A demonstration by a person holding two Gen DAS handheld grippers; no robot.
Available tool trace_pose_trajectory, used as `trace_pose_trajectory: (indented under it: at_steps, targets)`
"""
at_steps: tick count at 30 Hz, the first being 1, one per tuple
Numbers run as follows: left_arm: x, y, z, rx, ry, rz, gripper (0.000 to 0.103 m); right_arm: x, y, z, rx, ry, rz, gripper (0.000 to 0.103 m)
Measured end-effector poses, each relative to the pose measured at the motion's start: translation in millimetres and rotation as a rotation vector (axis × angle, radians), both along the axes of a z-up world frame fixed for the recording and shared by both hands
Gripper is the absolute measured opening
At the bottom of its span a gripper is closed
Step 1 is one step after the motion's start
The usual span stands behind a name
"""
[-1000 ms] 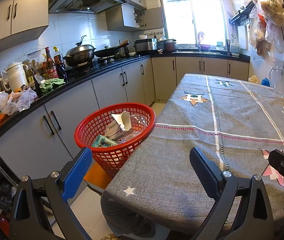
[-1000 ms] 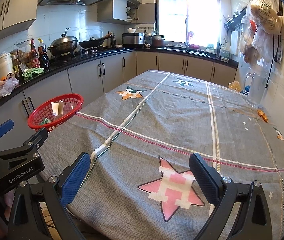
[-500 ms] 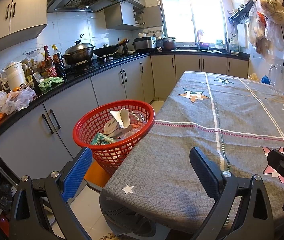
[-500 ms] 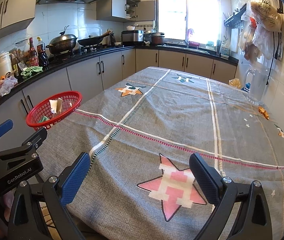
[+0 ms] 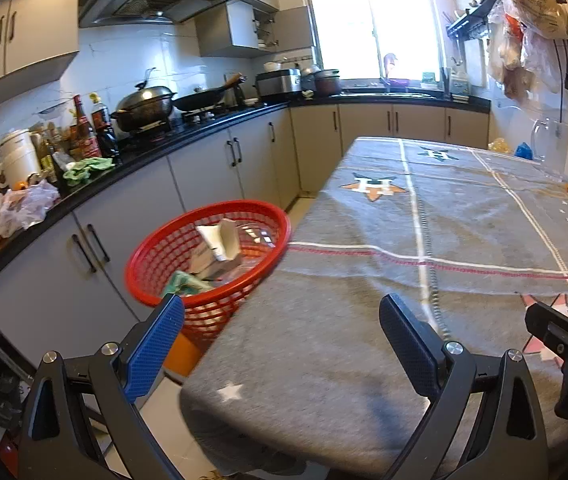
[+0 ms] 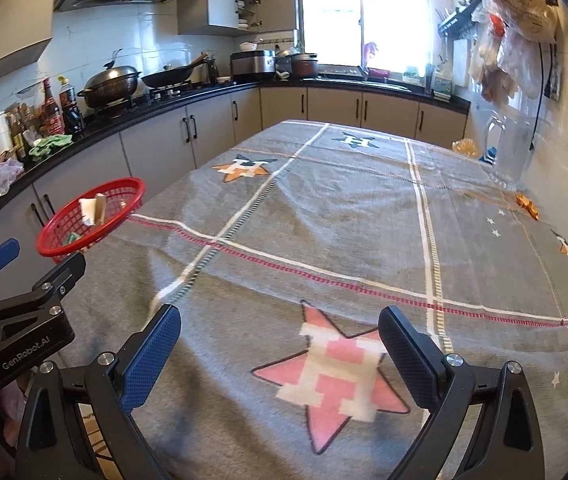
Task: Collect trash
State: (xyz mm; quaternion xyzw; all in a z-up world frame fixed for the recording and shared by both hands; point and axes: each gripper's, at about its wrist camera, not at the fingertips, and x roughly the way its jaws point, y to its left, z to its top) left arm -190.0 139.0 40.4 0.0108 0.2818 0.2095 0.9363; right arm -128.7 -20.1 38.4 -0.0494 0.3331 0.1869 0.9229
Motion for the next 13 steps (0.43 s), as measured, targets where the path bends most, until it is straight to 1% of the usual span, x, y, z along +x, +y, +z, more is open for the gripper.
trace_pose_trajectory:
  at_steps: [5,9,11,13]
  targets:
    - [22.0,-10.3,0.7,-0.027,0.027,-0.055,0.097,18.5,-21.7,-3.3,0.012,0.028,-0.07,0.101]
    - [51.0,-28.8,3.1,-0.08,0.072,-0.159,0.097,40.5,-50.9,-5.8,-0.001,0.071,-0.16,0.101]
    - [68.1,-41.6,3.8,-0.114,0.1,-0.209,0.097,52.6,-66.7,-9.2,-0.019,0.1,-0.207,0.103]
    - [84.3,-60.0,3.9,-0.113,0.122,-0.252,0.097,63.5,-84.2,-13.2,-0.024,0.129,-0.246,0.103]
